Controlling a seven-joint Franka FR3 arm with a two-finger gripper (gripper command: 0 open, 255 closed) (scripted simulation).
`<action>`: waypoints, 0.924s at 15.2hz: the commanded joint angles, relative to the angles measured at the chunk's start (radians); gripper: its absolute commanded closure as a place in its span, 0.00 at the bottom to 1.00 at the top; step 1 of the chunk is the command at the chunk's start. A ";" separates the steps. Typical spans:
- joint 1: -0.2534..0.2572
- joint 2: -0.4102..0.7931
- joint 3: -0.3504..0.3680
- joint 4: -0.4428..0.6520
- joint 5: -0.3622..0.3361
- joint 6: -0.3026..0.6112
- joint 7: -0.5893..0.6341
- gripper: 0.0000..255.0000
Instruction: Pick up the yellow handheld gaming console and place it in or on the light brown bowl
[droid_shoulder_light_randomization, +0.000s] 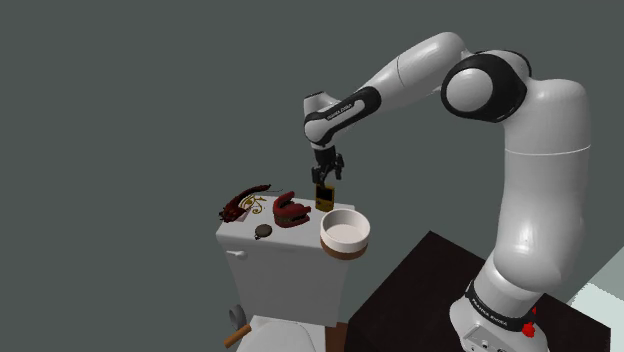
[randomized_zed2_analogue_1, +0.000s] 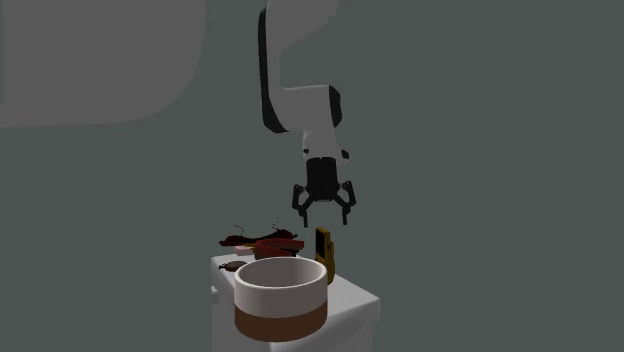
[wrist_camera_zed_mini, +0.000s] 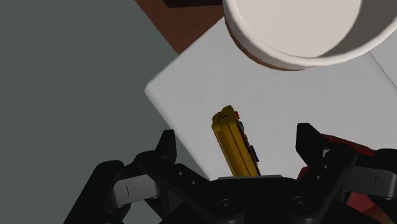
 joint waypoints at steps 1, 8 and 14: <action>-0.014 0.032 0.006 -0.009 -0.007 0.027 -0.084 0.00; -0.064 0.053 0.055 -0.044 -0.035 0.081 -0.066 0.00; -0.080 0.058 0.065 -0.046 -0.042 0.087 -0.067 1.00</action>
